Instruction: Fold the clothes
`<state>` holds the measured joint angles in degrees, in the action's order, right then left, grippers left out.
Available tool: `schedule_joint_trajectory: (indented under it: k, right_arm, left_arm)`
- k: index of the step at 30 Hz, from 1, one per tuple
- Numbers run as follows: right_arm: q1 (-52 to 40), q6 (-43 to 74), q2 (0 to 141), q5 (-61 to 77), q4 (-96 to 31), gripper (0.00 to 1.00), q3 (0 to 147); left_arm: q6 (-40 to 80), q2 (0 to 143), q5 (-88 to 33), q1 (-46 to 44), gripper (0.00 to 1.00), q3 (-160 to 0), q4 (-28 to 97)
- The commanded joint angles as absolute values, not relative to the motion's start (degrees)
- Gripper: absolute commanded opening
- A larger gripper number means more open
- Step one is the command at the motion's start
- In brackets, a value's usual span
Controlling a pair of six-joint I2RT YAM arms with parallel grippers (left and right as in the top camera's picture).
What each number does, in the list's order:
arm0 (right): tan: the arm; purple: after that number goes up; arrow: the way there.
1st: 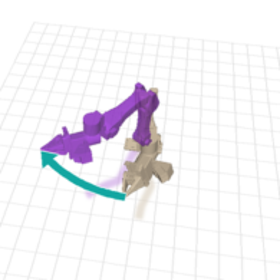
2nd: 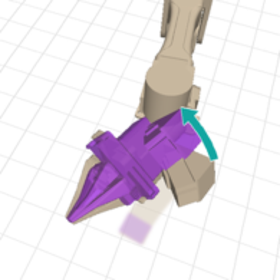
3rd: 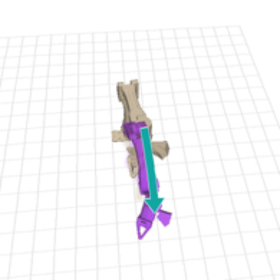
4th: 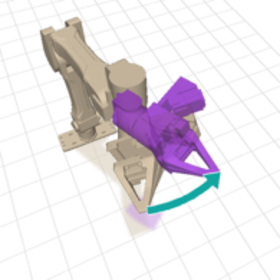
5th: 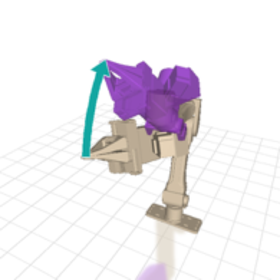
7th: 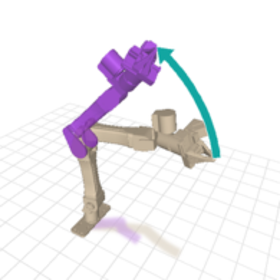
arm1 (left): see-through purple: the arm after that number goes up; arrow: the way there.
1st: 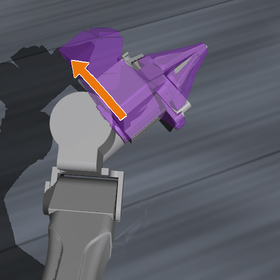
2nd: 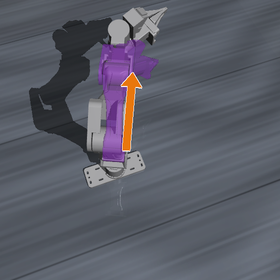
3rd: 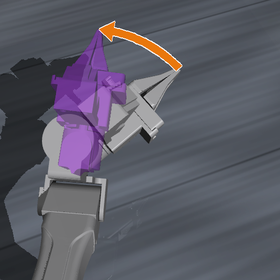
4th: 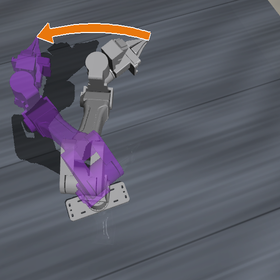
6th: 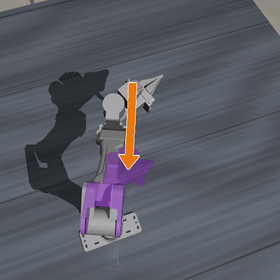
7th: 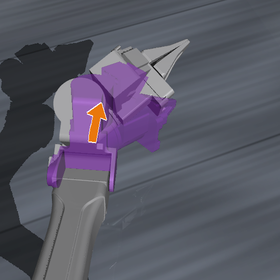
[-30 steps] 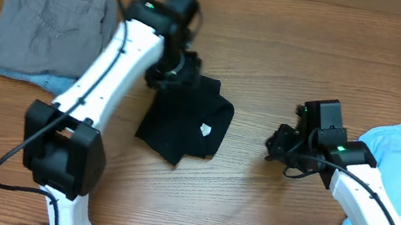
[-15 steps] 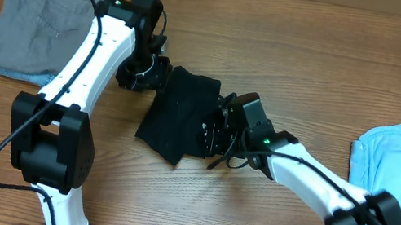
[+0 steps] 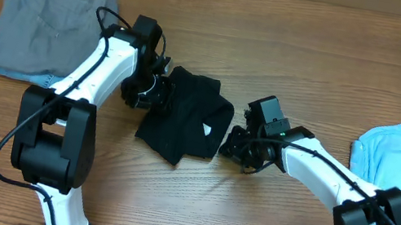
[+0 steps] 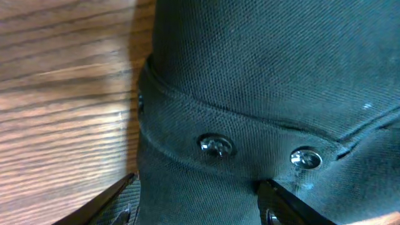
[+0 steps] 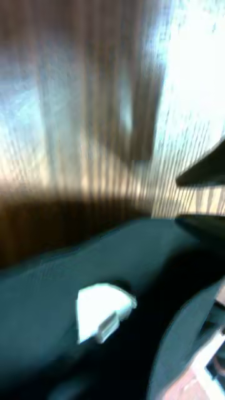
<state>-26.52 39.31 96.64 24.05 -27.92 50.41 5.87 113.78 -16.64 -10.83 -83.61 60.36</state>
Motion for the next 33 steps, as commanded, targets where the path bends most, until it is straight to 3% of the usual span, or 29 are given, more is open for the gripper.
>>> schedule_joint_trajectory:
  k: [1, 3, 5, 10, 17, 20, 23, 24, 28, 33]
  right_arm:
    - [-24.99, 33.23, 89.8, 24.1, -24.08, 0.35, 52.45]
    - [-24.49, 33.19, 88.29, 24.08, -19.99, 0.5, 52.97]
    - [-24.34, 33.69, 88.14, 24.08, -17.43, 0.53, 52.97]
    - [-24.36, 40.36, 89.95, 22.63, -12.56, 0.53, 52.93]
    - [-24.36, 50.61, 96.36, 20.91, -5.21, 0.51, 52.88]
    - [-24.36, 51.09, 98.76, 23.18, -0.12, 0.44, 52.88]
    - [-24.36, 51.11, 99.7, 22.96, 3.92, 0.15, 52.88]
    - [-24.36, 51.07, 99.72, 22.83, 4.99, 0.11, 52.88]
    - [-24.29, 51.07, 99.72, 22.04, 4.78, 0.04, 52.9]
    - [-24.29, 53.32, 99.72, 19.59, -1.06, 0.04, 52.9]
  left_arm:
    - [4.62, 113.73, -18.24, -10.94, 0.61, -80.66, 58.52]
    - [4.62, 113.73, -18.2, -10.92, 0.57, -79.59, 57.8]
    - [4.62, 113.73, -18.35, -10.87, 0.47, -79.57, 58.06]
    - [4.23, 113.08, -19.88, -9.23, 0.53, -83.2, 59.24]
    - [3.6, 112.79, -20.38, -6.83, 0.76, -89.03, 55.59]
    - [3.66, 112.81, -20.69, -6.68, 0.78, -88.97, 51.11]
    - [3.77, 113.19, -21.52, -7.16, 0.75, -88.4, 46.26]
    - [3.79, 113.65, -22.79, -7.42, 0.73, -87.74, 44.31]
    - [3.81, 117.43, -24.71, -8.21, 0.63, -86.06, 39.86]
    - [3.84, 123.96, -29.78, -8.19, 0.53, -86.06, 38.92]
